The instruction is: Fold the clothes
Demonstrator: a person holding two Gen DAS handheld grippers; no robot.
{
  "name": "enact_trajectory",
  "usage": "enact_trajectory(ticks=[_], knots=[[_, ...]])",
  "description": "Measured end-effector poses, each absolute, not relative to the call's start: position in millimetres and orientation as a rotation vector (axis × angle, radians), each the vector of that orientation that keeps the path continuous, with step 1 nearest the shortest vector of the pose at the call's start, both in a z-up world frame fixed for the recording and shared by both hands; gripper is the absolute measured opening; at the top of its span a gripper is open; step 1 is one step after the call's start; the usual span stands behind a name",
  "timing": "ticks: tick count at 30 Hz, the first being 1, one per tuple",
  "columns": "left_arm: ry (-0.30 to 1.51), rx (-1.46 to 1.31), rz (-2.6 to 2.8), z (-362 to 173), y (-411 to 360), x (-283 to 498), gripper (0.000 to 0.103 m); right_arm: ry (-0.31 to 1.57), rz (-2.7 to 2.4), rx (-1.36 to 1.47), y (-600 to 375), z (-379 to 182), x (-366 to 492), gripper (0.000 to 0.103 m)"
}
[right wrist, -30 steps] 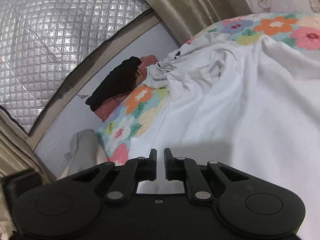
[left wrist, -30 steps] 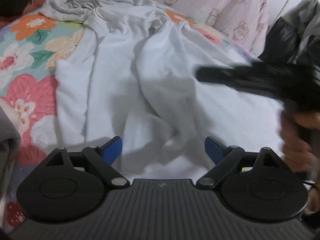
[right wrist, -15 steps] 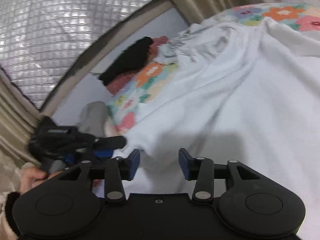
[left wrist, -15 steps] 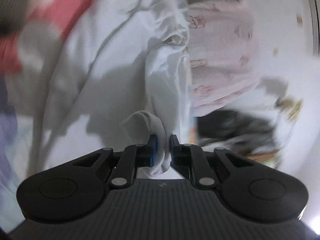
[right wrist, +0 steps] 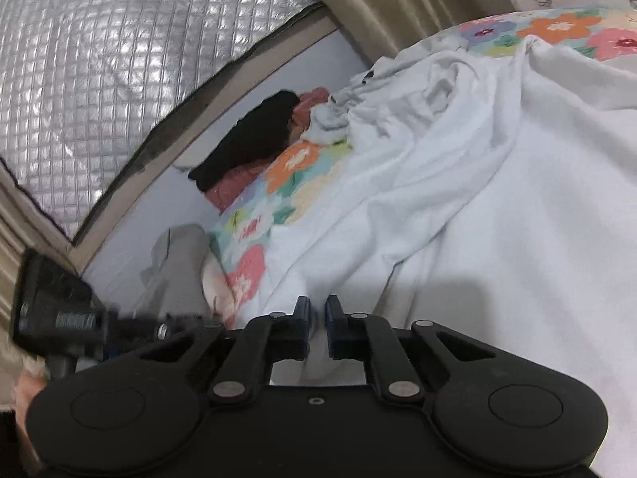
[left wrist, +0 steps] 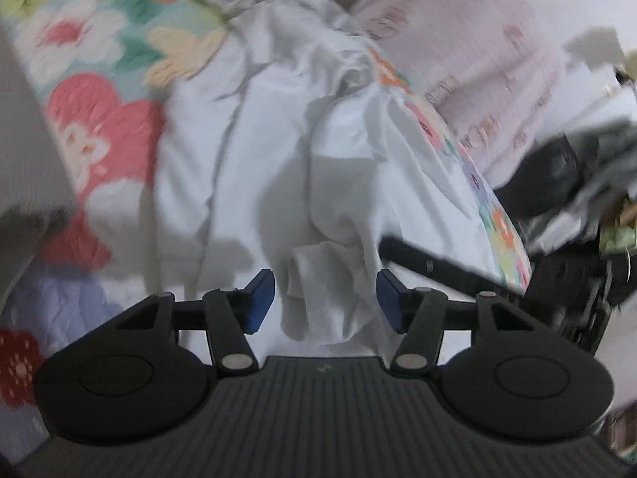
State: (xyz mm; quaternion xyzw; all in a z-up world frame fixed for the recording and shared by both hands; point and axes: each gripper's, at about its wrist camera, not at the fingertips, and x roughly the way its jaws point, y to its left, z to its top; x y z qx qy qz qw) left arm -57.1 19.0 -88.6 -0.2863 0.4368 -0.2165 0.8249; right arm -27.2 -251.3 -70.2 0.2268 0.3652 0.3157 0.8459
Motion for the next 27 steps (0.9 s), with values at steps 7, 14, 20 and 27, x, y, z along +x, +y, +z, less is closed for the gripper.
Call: enact_trajectory(ticks=[7,14,20,27], knots=[[0.899,-0.614,-0.52,-93.0,14.5,-50.0,0.054,0.814,0.693,0.529,-246.4,-55.6,-10.0,0.011],[0.915,-0.688,-0.514,-101.3,20.9,-46.9,0.009,0.833,0.653,0.582,-246.5,-68.4,4.5,0.017],[0.915,-0.79,-0.438,-109.8,37.2,-42.7,0.009,0.807,0.575,0.551,-260.1,-69.4,-8.7,0.041],[0.896,-0.856,-0.371,-114.3,55.5,-43.0,0.008,0.846,0.492,0.453,-275.3,-73.9,-28.9,0.047]])
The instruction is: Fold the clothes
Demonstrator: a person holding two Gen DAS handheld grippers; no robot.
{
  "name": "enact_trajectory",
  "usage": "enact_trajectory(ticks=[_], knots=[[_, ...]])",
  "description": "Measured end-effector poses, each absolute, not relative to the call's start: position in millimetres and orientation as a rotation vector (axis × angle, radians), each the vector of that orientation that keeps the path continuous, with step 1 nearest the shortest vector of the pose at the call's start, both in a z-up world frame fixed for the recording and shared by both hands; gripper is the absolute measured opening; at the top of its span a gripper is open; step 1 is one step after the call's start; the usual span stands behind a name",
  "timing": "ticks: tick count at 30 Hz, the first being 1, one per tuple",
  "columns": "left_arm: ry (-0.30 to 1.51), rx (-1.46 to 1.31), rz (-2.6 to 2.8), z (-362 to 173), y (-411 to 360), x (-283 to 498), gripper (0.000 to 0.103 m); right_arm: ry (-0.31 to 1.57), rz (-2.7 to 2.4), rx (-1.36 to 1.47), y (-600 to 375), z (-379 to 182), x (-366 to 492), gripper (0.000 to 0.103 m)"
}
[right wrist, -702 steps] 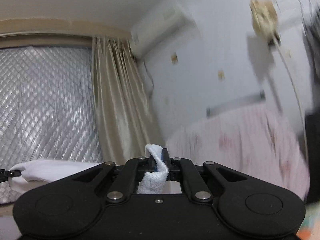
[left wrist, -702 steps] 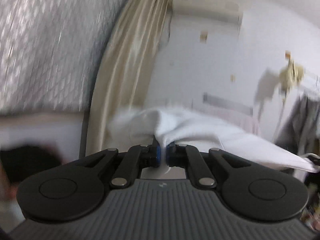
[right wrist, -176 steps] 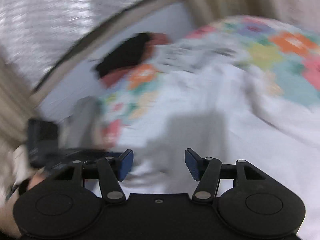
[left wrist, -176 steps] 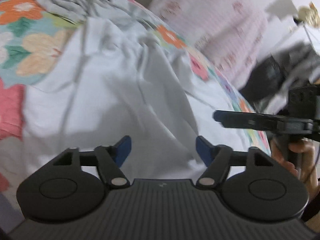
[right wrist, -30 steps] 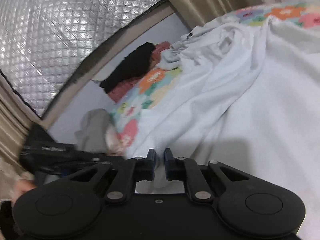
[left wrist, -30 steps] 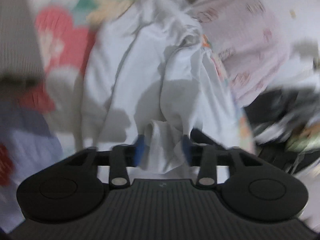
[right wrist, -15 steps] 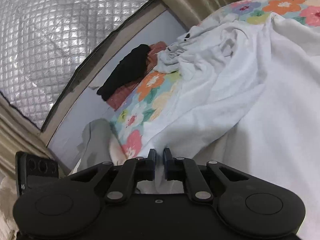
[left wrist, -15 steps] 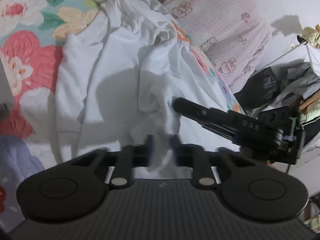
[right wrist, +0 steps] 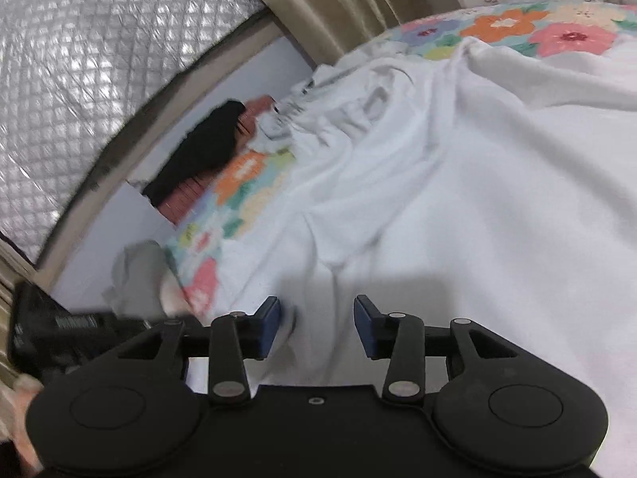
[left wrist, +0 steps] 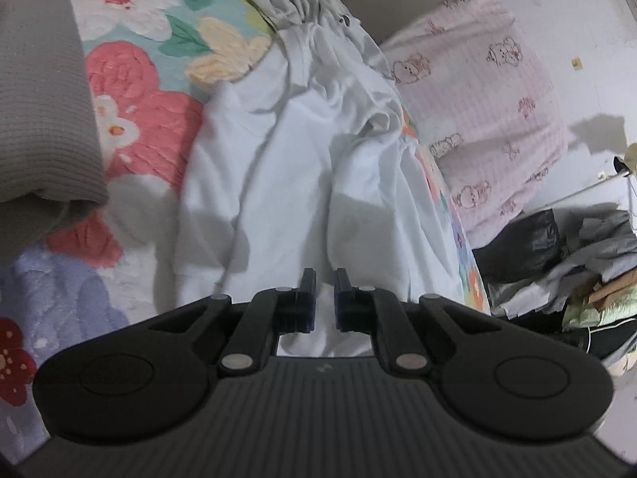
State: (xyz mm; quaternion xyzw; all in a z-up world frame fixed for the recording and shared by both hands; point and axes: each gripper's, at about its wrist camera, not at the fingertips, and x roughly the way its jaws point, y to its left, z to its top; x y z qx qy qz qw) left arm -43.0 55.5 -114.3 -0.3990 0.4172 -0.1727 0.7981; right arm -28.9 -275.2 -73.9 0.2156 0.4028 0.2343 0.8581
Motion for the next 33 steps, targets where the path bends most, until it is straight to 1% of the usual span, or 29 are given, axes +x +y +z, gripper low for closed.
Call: enact_trajectory(ticks=[6,8,10,12,13,14,16,18,20,21,23,24,25,26,27,30,31,33], knots=[[0.911,-0.772,-0.408,-108.7,41.8,-43.8,0.008,0.887,0.53,0.427,-281.3,-81.8,-42.7,0.048],[0.921,-0.706,-0.44,-105.2,32.3,-44.1,0.012,0.893,0.562,0.415,-275.9,-84.6,-43.8,0.048],[0.934,-0.628,-0.469,-101.8,21.7,-44.6,0.017,0.897,0.588,0.399,-266.4,-87.4,-40.9,0.048],[0.935,-0.546,-0.501,-98.3,11.6,-46.1,0.032,0.892,0.598,0.376,-256.9,-91.9,-33.2,0.048],[0.933,-0.505,-0.518,-96.5,6.7,-47.1,0.036,0.88,0.599,0.357,-252.9,-93.5,-28.7,0.048],[0.93,-0.469,-0.531,-95.0,2.0,-48.3,0.043,0.864,0.6,0.336,-249.9,-93.3,-24.8,0.037],[0.92,-0.419,-0.544,-93.3,-4.7,-50.0,0.047,0.826,0.635,0.33,-246.8,-88.1,-15.5,0.013],[0.899,-0.394,-0.527,-93.8,-7.8,-48.5,0.056,0.826,0.684,0.353,-244.2,-80.8,-4.0,0.012],[0.875,-0.375,-0.501,-94.9,-10.1,-46.0,0.061,0.866,0.71,0.358,-238.2,-73.7,9.0,0.012],[0.863,-0.366,-0.488,-95.5,-11.2,-44.8,0.064,0.888,0.719,0.363,-234.9,-70.9,15.1,0.012],[0.841,-0.37,-0.468,-97.6,-12.2,-41.2,0.064,0.941,0.734,0.408,-231.3,-69.7,24.8,0.012],[0.835,-0.407,-0.479,-99.9,-10.6,-38.5,0.06,0.964,0.741,0.444,-231.2,-70.2,27.7,0.012],[0.831,-0.449,-0.503,-102.1,-8.5,-36.5,0.052,0.982,0.747,0.489,-232.4,-71.3,28.7,0.012],[0.839,-0.489,-0.533,-101.8,-6.5,-35.7,0.015,0.999,0.751,0.543,-234.5,-72.5,29.0,0.012],[0.857,-0.527,-0.569,-99.3,-4.4,-36.0,0.005,1.011,0.751,0.597,-237.9,-73.0,26.8,0.013],[0.86,-0.721,-0.661,-86.4,14.0,-53.1,0.005,0.971,0.78,0.719,-254.7,-66.0,4.5,0.013],[0.858,-0.802,-0.688,-84.1,22.5,-61.4,0.005,0.952,0.792,0.759,-260.8,-63.2,-3.6,0.019],[0.89,-0.857,-0.661,-85.5,33.2,-74.8,0.006,0.917,0.803,0.83,-273.7,-59.6,-21.4,0.041]])
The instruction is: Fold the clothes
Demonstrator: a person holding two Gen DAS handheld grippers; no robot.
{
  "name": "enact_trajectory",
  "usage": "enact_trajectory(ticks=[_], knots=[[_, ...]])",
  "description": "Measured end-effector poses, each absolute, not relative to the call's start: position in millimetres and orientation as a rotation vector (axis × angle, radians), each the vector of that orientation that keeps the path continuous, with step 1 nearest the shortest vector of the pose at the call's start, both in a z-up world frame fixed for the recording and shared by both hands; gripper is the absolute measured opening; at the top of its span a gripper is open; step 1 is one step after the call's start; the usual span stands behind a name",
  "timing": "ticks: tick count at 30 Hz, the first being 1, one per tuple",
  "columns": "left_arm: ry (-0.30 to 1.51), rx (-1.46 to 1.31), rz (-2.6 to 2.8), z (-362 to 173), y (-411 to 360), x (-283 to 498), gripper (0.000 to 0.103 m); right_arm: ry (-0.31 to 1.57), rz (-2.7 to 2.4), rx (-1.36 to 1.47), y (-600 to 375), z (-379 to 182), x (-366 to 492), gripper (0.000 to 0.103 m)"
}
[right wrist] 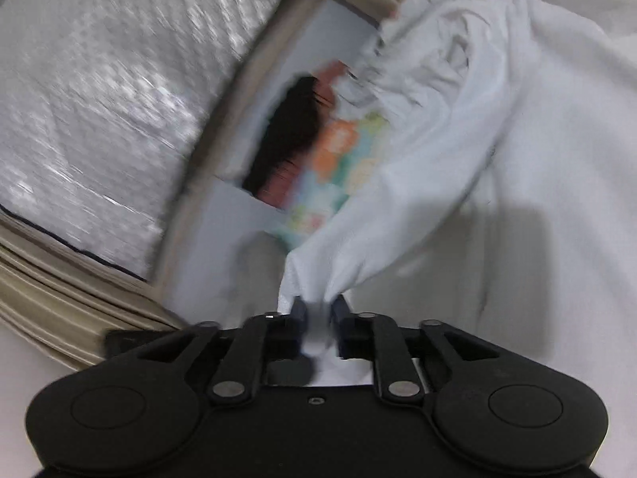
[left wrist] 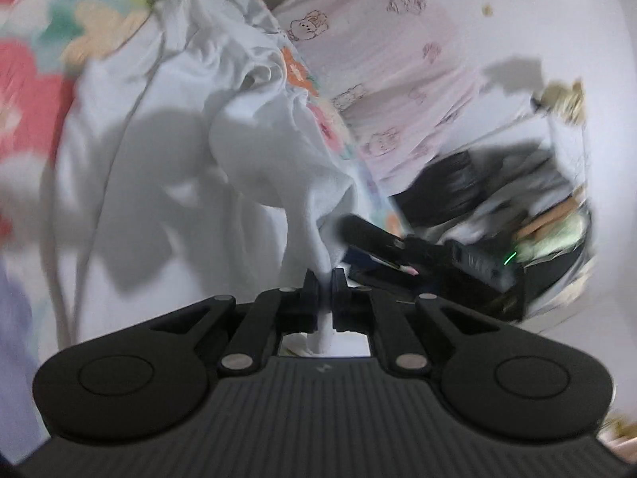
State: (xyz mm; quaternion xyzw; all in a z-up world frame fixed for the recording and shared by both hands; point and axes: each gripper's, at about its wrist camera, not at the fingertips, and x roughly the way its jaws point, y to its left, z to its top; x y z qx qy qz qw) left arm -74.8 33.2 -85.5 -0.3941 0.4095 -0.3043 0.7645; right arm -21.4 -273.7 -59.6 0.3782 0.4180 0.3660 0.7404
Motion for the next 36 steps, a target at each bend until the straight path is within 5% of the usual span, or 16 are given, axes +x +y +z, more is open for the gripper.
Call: enact_trajectory(ticks=[1,4,9,10,13,20,24,25,26,31,36], knots=[[0.932,-0.829,-0.592,-90.4,34.9,-78.6,0.006,0.918,0.777,0.817,-277.5,-62.7,-29.8,0.057],[1.088,-0.836,-0.416,-122.1,38.5,-76.3,0.012,0.967,0.663,0.662,-275.9,-76.4,-45.2,0.059],[1.099,-0.848,-0.436,-129.5,33.7,-72.4,0.044,0.997,0.665,0.673,-266.5,-97.3,-48.4,0.059],[1.075,-0.835,-0.444,-125.0,33.0,-73.9,0.044,0.991,0.689,0.673,-261.0,-97.0,-48.3,0.059],[1.011,-0.796,-0.448,-113.7,37.5,-75.9,0.038,0.958,0.759,0.602,-244.9,-91.1,-53.6,0.059],[0.967,-0.788,-0.457,-106.1,43.8,-75.9,0.006,0.929,0.856,0.372,-215.4,-78.0,-57.2,0.059],[0.915,-0.781,-0.461,-95.2,44.9,-77.3,0.004,0.915,0.855,0.232,-195.3,-74.0,-48.5,0.057],[0.903,-0.794,-0.466,-92.3,47.9,-78.5,0.004,0.93,0.864,0.239,-191.3,-76.6,-42.8,0.042],[0.896,-0.809,-0.472,-90.5,50.7,-80.3,0.004,0.956,0.87,0.27,-189.5,-79.3,-37.3,0.006],[0.947,-0.736,-0.403,-91.2,49.3,-90.2,0.004,1.091,0.86,0.641,-221.1,-86.0,-42.1,0.008],[1.089,-0.575,-0.297,-107.1,34.8,-90.5,0.005,1.232,0.675,0.55,-241.3,-97.1,-63.2,0.015]])
